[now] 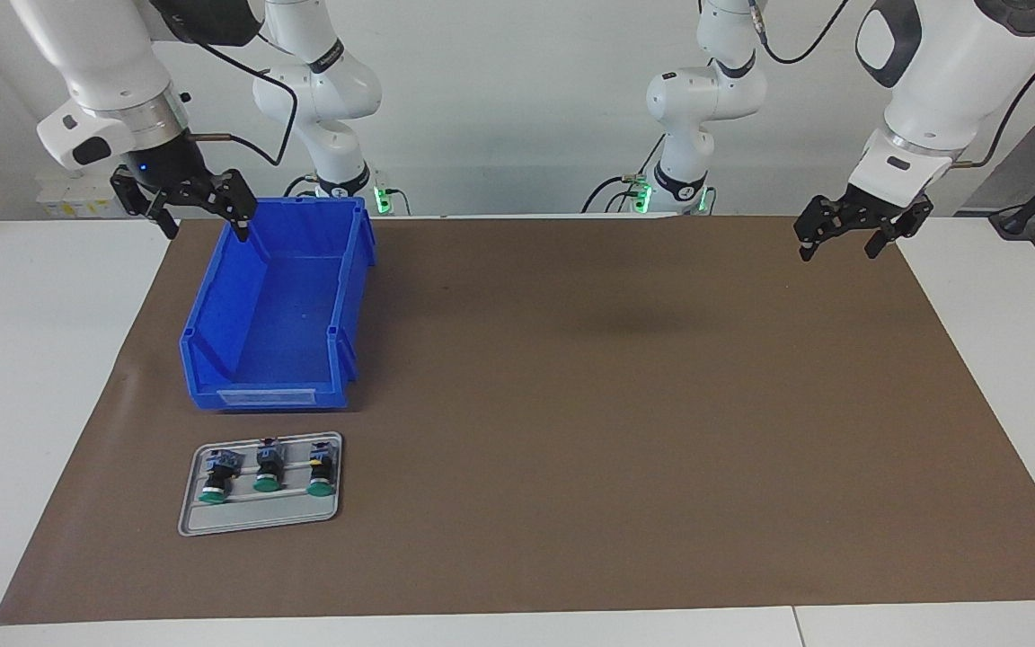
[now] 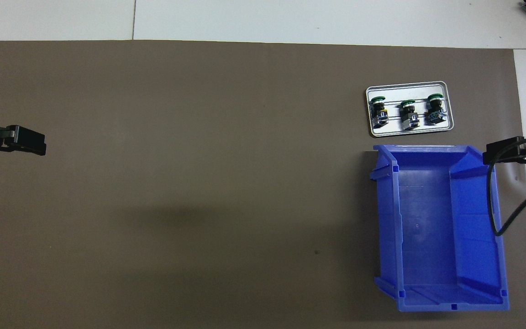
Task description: Place and press button with both arms
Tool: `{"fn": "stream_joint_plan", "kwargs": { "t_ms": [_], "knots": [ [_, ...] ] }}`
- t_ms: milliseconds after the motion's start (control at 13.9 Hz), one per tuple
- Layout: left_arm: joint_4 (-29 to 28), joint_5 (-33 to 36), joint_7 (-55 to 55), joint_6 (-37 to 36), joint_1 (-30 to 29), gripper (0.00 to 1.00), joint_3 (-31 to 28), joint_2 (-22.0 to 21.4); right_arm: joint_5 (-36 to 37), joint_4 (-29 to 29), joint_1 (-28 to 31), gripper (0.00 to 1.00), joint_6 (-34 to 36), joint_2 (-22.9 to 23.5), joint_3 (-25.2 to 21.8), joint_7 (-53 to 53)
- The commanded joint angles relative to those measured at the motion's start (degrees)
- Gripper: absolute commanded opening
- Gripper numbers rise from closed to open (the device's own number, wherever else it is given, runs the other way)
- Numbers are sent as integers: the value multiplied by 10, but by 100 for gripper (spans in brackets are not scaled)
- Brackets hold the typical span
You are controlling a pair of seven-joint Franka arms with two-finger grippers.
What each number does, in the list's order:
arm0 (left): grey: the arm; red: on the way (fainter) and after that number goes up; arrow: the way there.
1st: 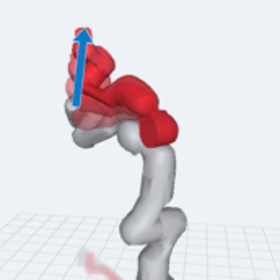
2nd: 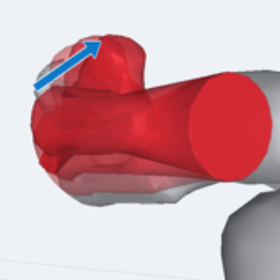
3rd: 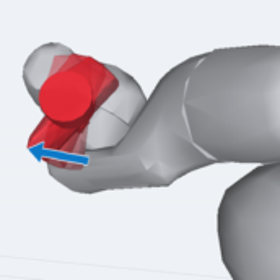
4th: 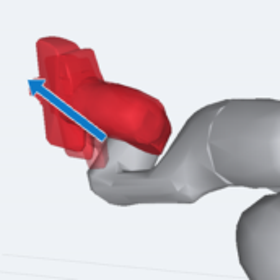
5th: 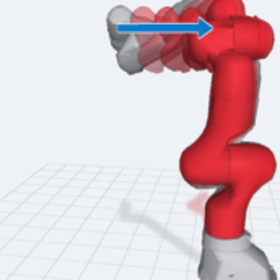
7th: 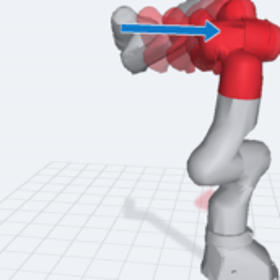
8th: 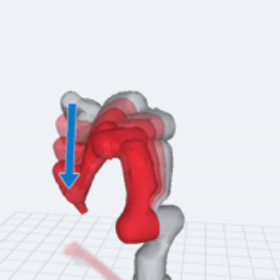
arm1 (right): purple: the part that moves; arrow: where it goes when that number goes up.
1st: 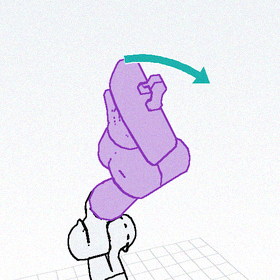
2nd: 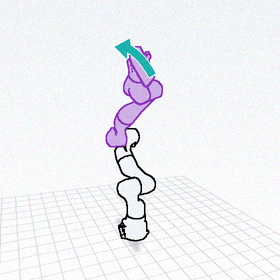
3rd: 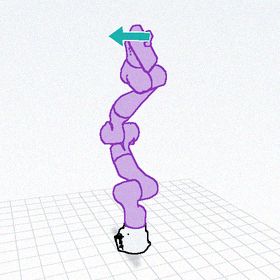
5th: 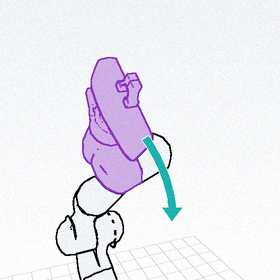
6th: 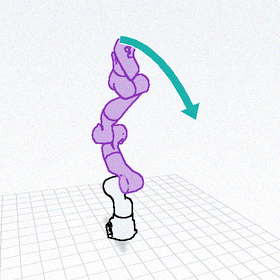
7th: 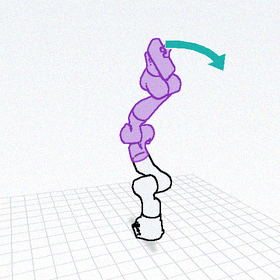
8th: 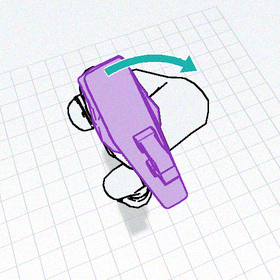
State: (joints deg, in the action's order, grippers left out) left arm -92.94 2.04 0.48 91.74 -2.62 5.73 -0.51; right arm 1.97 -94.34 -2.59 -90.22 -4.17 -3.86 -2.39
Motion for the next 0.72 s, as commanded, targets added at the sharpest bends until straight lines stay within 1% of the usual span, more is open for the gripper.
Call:
{"fn": "stream_joint_plan", "kwargs": {
  "t_ms": [0,287,359,503,647],
  "knots": [
    [-11,-6,6,-2,1,100,2,-12,-1,-2,7,100,1,-3,2,6],
    [-11,-6,9,2,3,100,2,-12,-1,-3,4,100,-5,-4,3,3],
    [-10,-6,10,8,1,100,2,-11,-2,-11,6,100,-7,-6,3,4],
    [-11,-6,11,17,-3,100,3,-11,-2,-46,6,100,-62,-18,3,7],
    [-9,-12,22,19,-3,100,2,-10,-2,-47,6,100,-81,-10,3,11]
  ]
}}
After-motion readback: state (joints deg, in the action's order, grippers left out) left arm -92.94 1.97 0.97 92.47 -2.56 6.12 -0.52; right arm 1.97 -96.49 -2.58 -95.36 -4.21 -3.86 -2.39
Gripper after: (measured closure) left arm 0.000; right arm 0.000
